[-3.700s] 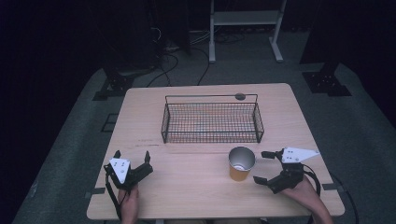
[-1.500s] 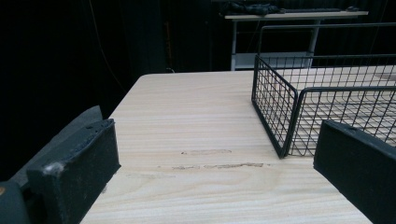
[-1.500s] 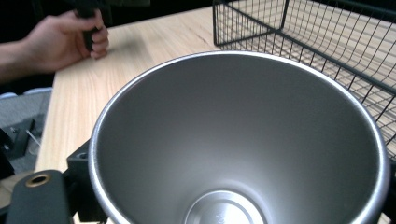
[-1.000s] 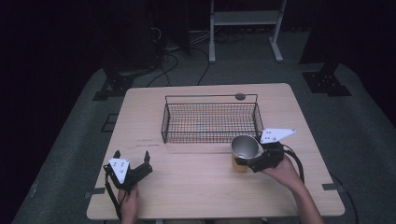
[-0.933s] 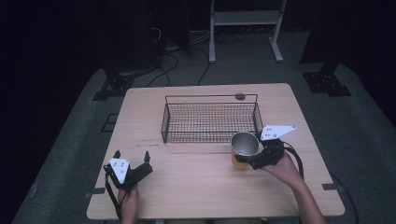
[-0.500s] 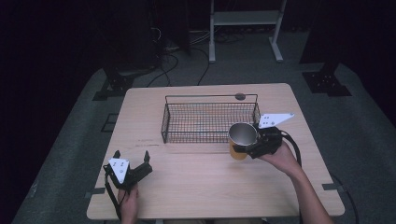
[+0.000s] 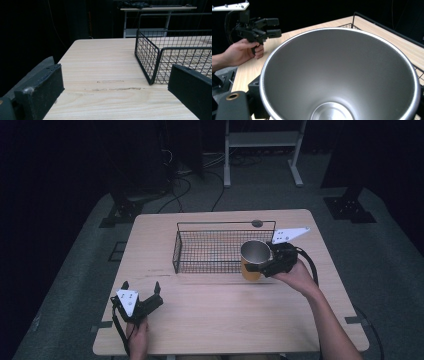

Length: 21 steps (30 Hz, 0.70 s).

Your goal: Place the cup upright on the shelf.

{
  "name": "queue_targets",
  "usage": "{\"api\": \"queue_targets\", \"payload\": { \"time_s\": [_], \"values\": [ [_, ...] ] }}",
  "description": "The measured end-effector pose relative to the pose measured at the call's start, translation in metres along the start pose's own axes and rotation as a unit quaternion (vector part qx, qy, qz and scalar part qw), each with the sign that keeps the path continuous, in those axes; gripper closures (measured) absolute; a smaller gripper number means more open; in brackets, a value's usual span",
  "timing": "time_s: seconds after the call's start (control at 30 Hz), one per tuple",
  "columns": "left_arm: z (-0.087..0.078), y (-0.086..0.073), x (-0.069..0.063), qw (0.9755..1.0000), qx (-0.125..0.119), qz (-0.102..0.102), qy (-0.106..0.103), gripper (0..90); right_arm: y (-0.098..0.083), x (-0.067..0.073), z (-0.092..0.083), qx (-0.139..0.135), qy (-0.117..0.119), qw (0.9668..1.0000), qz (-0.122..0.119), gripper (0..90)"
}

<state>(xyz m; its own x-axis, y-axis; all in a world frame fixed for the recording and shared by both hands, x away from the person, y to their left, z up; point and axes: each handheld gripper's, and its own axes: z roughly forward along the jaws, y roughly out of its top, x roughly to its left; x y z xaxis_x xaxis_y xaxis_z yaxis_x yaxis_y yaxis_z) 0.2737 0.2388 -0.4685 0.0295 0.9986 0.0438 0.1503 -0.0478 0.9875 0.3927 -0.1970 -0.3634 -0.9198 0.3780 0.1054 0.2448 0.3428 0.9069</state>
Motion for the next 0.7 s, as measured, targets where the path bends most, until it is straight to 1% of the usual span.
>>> {"api": "queue_targets", "payload": {
  "time_s": [0.13,0.23,0.27,0.3,0.37,0.4,0.5,0.57,0.7],
  "values": [
    [0.0,0.0,0.0,1.0,-0.001,0.001,0.0,0.0,0.006,-0.007,0.001,0.004,-0.001,1.0,0.003,12.0],
    [0.0,0.0,0.0,1.0,-0.001,0.0,0.0,0.0,0.009,-0.009,0.001,0.001,-0.003,1.0,0.004,12.0],
    [0.0,0.0,0.0,1.0,-0.001,-0.001,0.0,0.0,0.013,-0.01,0.002,0.007,-0.002,1.0,0.004,12.1],
    [0.0,0.0,0.0,1.0,-0.001,0.0,0.0,0.0,0.013,-0.01,0.002,0.007,-0.002,1.0,0.004,12.1],
    [0.0,0.0,0.0,1.0,-0.001,0.001,0.0,0.0,0.017,-0.011,0.003,0.009,-0.004,0.9999,-0.001,12.0],
    [0.0,0.0,0.0,1.0,-0.001,0.001,0.0,0.0,0.021,-0.012,0.004,0.007,-0.002,1.0,-0.002,12.1],
    [0.0,0.0,0.0,1.0,-0.001,-0.001,0.0,0.0,0.025,-0.014,0.006,0.012,-0.002,0.9999,-0.004,12.1],
    [0.0,0.0,0.0,1.0,-0.001,0.0,0.0,0.0,0.031,-0.017,0.009,0.016,-0.003,0.9998,-0.007,12.0],
    [0.0,0.0,0.0,1.0,-0.001,0.002,0.0,0.0,0.037,-0.022,0.012,0.016,-0.003,0.9998,-0.007,12.1]
  ]
}}
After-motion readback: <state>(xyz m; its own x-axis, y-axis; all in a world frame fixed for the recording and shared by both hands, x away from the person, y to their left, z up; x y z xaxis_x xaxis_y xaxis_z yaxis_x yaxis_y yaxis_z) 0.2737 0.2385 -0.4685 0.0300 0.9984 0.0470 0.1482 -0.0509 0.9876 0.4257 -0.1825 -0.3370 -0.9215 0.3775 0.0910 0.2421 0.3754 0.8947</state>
